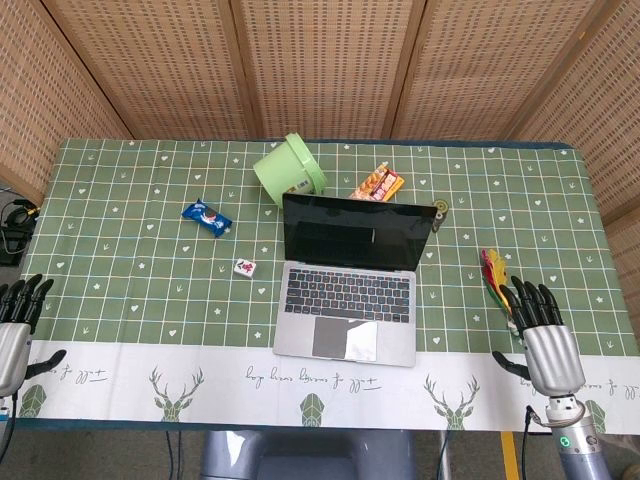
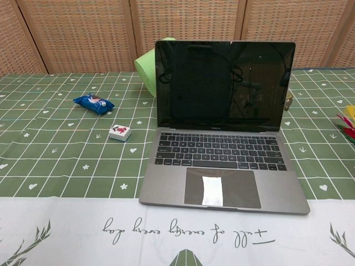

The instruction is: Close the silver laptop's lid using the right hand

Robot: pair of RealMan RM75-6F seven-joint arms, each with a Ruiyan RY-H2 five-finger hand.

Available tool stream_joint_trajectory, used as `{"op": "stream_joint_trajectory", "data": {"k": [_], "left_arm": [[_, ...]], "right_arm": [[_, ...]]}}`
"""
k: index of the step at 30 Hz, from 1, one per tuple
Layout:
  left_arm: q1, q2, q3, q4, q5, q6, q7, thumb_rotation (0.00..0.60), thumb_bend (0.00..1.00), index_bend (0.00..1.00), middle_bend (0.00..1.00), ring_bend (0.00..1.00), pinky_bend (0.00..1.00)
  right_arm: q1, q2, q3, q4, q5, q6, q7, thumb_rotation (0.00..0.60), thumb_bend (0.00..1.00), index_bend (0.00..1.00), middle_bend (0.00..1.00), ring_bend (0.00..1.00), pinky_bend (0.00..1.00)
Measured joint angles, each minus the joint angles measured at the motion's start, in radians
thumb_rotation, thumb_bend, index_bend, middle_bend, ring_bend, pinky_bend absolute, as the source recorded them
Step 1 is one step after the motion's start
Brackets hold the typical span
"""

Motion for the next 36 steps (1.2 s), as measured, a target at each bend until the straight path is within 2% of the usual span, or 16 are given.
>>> {"op": "stream_joint_trajectory", "data": {"k": [36], "left_arm": [[0.005, 0.004, -0.001, -0.006, 0.004, 0.013, 0.003, 0.600, 0.00, 0.00, 0.00, 0.00, 0.00]], "right_arm": [[0.005, 0.010, -0.007, -0.021, -0.001, -0.019, 0.034, 0.600, 0.22, 0.00, 0.00, 0.00, 0.00]]}}
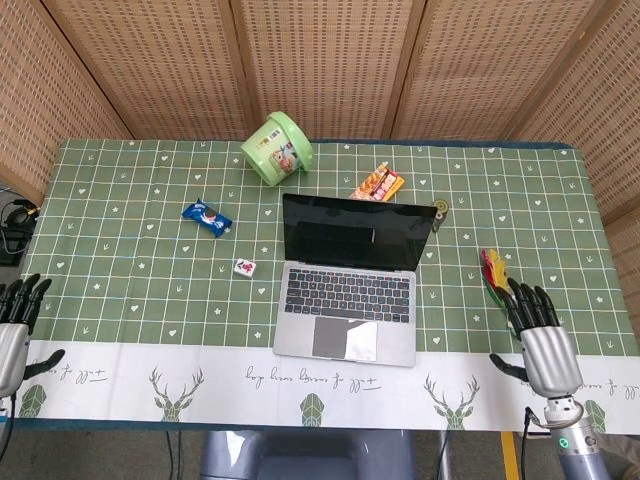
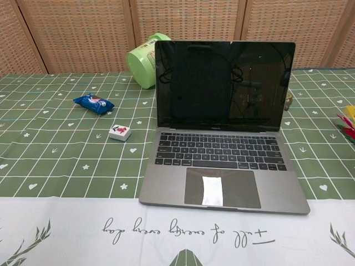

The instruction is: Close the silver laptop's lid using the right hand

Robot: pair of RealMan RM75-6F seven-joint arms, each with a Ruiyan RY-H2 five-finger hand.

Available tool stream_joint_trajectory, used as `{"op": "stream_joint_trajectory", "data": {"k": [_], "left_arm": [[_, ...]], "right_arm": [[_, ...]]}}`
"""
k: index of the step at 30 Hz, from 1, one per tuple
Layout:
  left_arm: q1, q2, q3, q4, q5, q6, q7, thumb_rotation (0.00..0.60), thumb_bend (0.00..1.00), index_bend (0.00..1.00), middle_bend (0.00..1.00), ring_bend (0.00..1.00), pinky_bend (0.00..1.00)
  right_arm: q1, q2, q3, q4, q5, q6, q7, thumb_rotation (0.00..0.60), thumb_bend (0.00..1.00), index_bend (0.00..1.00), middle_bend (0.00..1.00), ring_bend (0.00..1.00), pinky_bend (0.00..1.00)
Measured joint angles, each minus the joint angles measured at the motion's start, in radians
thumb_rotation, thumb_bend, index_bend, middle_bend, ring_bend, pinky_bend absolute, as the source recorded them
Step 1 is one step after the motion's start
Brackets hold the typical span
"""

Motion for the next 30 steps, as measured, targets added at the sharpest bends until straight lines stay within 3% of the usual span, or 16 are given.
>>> {"op": "stream_joint_trajectory", "data": {"k": [8, 14, 23, 30], "left_arm": [[0.001, -0.001, -0.001, -0.001, 0.000, 0.004, 0.007, 0.600, 0.00, 0.00, 0.00, 0.00, 0.00], [0.000, -0.002, -0.005, 0.000, -0.004, 0.003, 0.007, 0.600, 0.00, 0.00, 0.00, 0.00, 0.00], [-0.007, -0.004, -0.008, 0.012, -0.013, -0.012, -0.001, 0.600, 0.00, 0.00, 0.00, 0.00, 0.00], [-0.009, -0.004, -0.016, 0.015, -0.021, -0.009, -0.001, 0.600, 0.00, 0.00, 0.00, 0.00, 0.00]], "right_arm": [[0.021, 0.013, 0.008, -0.040, 0.018, -0.039, 0.138, 0.600, 0.23, 0.00, 0.00, 0.00, 0.00], [0.058, 0.040, 0.038, -0.108, 0.073, -0.119, 0.310, 0.600, 0.33, 0.00, 0.00, 0.00, 0.00], [0.151, 0.100, 0.153, -0.229, 0.231, -0.309, 0.660, 0.600, 0.42, 0.02, 0.00, 0.00, 0.00], [0.259, 0.140, 0.253, -0.242, 0.374, -0.565, 0.938, 0.600, 0.42, 0.01, 0.00, 0.00, 0.00]]}}
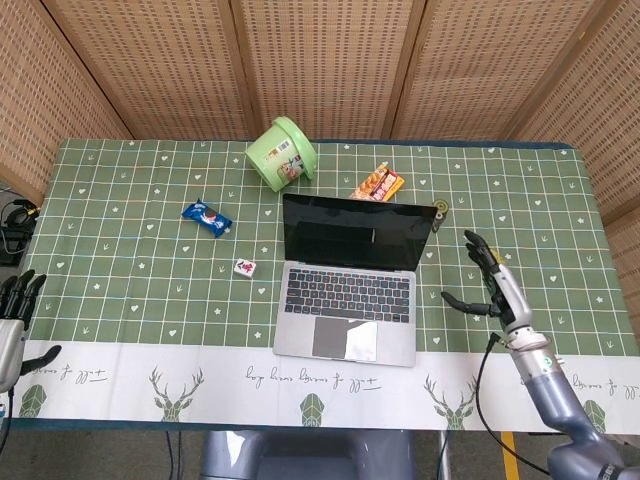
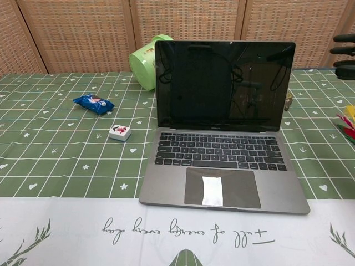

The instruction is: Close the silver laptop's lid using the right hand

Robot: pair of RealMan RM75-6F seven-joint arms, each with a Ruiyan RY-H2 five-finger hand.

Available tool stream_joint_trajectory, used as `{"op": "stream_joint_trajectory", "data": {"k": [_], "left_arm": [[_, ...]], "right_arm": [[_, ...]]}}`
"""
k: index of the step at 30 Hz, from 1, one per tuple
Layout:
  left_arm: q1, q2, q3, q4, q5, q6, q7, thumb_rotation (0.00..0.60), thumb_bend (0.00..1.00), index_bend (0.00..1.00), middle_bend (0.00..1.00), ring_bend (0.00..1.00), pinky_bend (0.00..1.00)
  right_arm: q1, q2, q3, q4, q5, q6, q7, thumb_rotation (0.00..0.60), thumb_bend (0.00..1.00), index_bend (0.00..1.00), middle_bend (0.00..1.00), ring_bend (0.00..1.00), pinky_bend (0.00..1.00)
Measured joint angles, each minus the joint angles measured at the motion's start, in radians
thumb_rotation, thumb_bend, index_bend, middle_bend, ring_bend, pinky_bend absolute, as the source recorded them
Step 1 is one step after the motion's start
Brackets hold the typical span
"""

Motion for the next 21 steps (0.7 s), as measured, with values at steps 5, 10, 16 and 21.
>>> {"op": "stream_joint_trajectory", "data": {"k": [5, 10, 16, 21], "left_arm": [[-0.001, 0.001, -0.002, -0.002, -0.003, 0.000, 0.001, 0.600, 0.00, 0.00, 0.00, 0.00, 0.00], [-0.003, 0.002, -0.009, 0.002, -0.017, -0.005, -0.002, 0.600, 0.00, 0.00, 0.00, 0.00, 0.00], [-0.007, 0.000, -0.012, 0.008, -0.026, -0.013, -0.003, 0.600, 0.00, 0.00, 0.00, 0.00, 0.00], [-0.009, -0.002, -0.011, 0.010, -0.028, -0.019, -0.002, 0.600, 0.00, 0.00, 0.00, 0.00, 0.00]], "right_arm": [[0.072, -0.022, 0.043, 0.082, 0.071, -0.131, 0.081, 0.600, 0.42, 0.01, 0.00, 0.00, 0.00], [0.135, -0.075, 0.073, 0.198, 0.126, -0.229, 0.107, 0.600, 0.42, 0.01, 0.00, 0.00, 0.00], [0.178, -0.122, 0.100, 0.280, 0.156, -0.291, 0.117, 0.600, 0.42, 0.01, 0.00, 0.00, 0.00], [0.186, -0.136, 0.115, 0.298, 0.157, -0.307, 0.115, 0.600, 0.42, 0.04, 0.00, 0.00, 0.00]]}}
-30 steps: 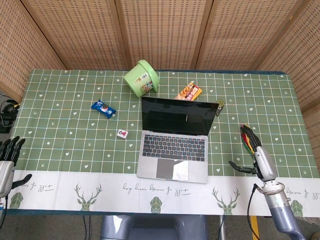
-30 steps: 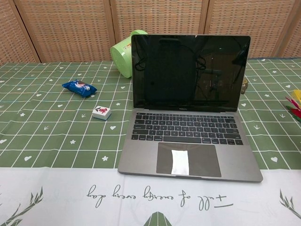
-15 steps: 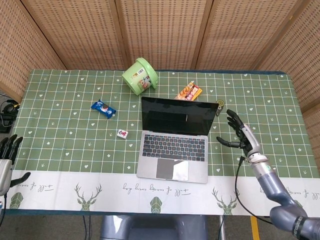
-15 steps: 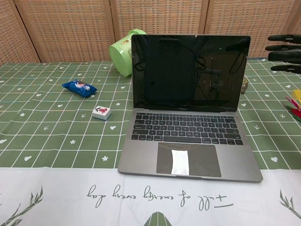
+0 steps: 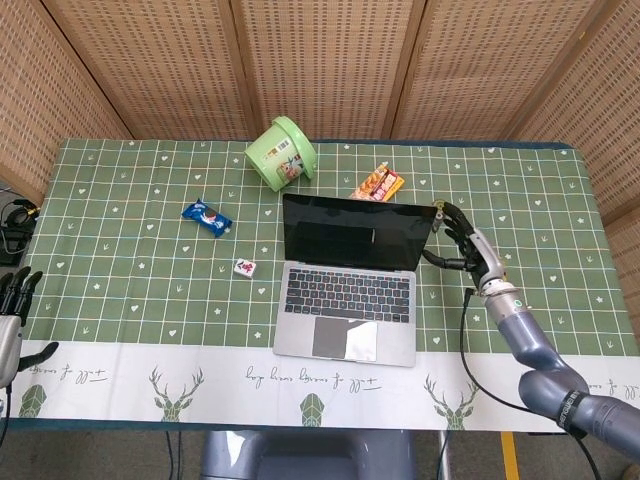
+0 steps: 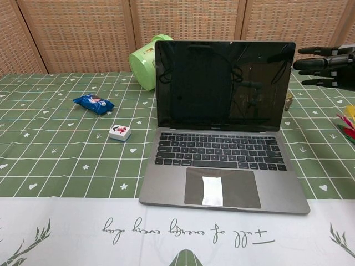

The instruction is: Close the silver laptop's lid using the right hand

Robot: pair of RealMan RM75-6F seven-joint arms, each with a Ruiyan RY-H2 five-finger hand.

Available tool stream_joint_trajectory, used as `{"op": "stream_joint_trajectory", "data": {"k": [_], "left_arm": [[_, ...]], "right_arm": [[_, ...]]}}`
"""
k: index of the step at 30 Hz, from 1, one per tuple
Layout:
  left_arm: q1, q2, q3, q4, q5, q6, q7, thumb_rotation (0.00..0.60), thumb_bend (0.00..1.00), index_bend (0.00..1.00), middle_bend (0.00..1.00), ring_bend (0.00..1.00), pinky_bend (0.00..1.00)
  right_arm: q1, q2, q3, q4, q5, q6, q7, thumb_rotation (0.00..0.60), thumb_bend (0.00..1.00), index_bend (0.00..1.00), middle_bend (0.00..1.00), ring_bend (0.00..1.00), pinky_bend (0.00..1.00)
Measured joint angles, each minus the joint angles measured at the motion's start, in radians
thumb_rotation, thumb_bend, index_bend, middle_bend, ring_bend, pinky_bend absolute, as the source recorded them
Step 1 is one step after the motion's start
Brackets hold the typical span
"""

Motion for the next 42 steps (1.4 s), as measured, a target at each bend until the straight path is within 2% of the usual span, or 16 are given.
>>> {"op": "stream_joint_trajectory", "data": {"k": [5, 11, 15, 17, 21, 24, 33, 42], "left_arm": [[-0.002, -0.002, 0.001, 0.003, -0.005, -0.007, 0.001, 0.600, 0.00, 0.00, 0.00, 0.00, 0.00], [-0.003, -0.002, 0.000, 0.006, -0.011, -0.011, -0.004, 0.600, 0.00, 0.00, 0.00, 0.00, 0.00], [-0.005, -0.001, -0.001, 0.007, -0.013, -0.014, -0.007, 0.600, 0.00, 0.00, 0.00, 0.00, 0.00], [-0.006, -0.001, -0.001, 0.008, -0.016, -0.018, -0.008, 0.600, 0.00, 0.00, 0.00, 0.00, 0.00], [-0.008, -0.001, 0.000, 0.010, -0.016, -0.021, -0.009, 0.600, 0.00, 0.00, 0.00, 0.00, 0.00], [-0.008, -0.001, 0.001, 0.010, -0.017, -0.023, -0.009, 0.600, 0.00, 0.00, 0.00, 0.00, 0.00], [-0.008, 0.000, 0.003, 0.007, -0.014, -0.021, -0.008, 0.600, 0.00, 0.00, 0.00, 0.00, 0.00], [-0.007, 0.002, 0.008, 0.002, -0.002, -0.015, -0.010, 0.600, 0.00, 0.00, 0.00, 0.00, 0.00]], "right_arm": [[0.003, -0.007, 0.009, 0.001, -0.005, -0.012, 0.002, 0.600, 0.42, 0.09, 0.00, 0.00, 0.00], [0.018, -0.026, 0.022, 0.016, -0.002, -0.027, -0.005, 0.600, 0.42, 0.10, 0.00, 0.00, 0.00], [0.028, -0.037, 0.035, 0.028, 0.003, -0.040, -0.005, 0.600, 0.42, 0.14, 0.04, 0.00, 0.04], [0.031, -0.039, 0.039, 0.031, 0.004, -0.041, -0.009, 0.600, 0.42, 0.18, 0.09, 0.04, 0.09], [0.032, -0.046, 0.050, 0.033, 0.015, -0.031, -0.021, 0.600, 0.42, 0.26, 0.24, 0.19, 0.18], [0.030, -0.047, 0.056, 0.026, 0.020, -0.029, -0.023, 0.600, 0.42, 0.30, 0.29, 0.24, 0.21], [0.016, -0.035, 0.071, -0.002, -0.009, -0.044, 0.007, 0.600, 0.42, 0.34, 0.35, 0.31, 0.26], [-0.007, -0.021, 0.070, -0.044, -0.099, -0.022, 0.053, 0.600, 0.41, 0.35, 0.36, 0.32, 0.27]]}}
